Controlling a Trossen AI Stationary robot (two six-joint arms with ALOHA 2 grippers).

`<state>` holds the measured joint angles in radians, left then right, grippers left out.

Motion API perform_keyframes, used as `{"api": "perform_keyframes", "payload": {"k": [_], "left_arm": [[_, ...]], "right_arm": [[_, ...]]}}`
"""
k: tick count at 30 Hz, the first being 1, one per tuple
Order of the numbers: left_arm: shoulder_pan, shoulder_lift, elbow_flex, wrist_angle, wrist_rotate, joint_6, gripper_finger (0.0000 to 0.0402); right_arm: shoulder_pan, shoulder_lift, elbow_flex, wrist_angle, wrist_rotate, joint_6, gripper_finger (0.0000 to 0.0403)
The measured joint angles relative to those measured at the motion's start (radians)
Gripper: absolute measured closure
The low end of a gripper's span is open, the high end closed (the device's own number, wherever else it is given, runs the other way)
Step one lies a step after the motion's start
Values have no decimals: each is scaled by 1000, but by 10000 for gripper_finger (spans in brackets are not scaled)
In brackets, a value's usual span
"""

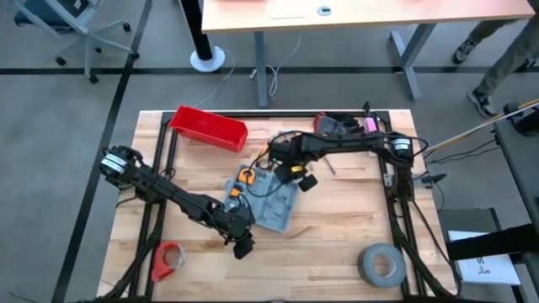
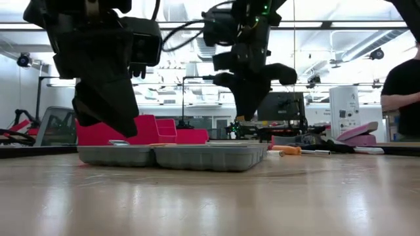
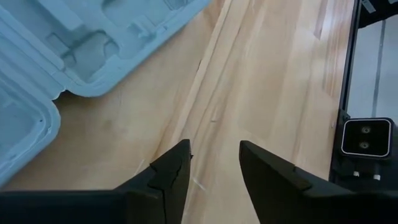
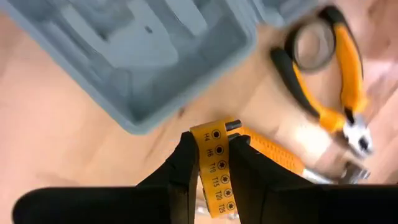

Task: Prefit tool cases
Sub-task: Remove the yellow screwdriver bit set from the prefit tool case to the table

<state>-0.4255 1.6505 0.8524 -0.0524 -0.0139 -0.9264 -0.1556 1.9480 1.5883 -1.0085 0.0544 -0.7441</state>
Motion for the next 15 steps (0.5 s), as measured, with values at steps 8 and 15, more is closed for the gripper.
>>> {"api": "perform_keyframes", "payload": {"k": [8, 15], "left_arm": [[-4, 0, 0, 0, 0, 0, 260], [-6, 0, 0, 2, -1, 0, 255]], "right_arm": [[-66, 0, -32, -7, 0, 53, 335], [-68, 1, -82, -4, -2, 85, 345]]}}
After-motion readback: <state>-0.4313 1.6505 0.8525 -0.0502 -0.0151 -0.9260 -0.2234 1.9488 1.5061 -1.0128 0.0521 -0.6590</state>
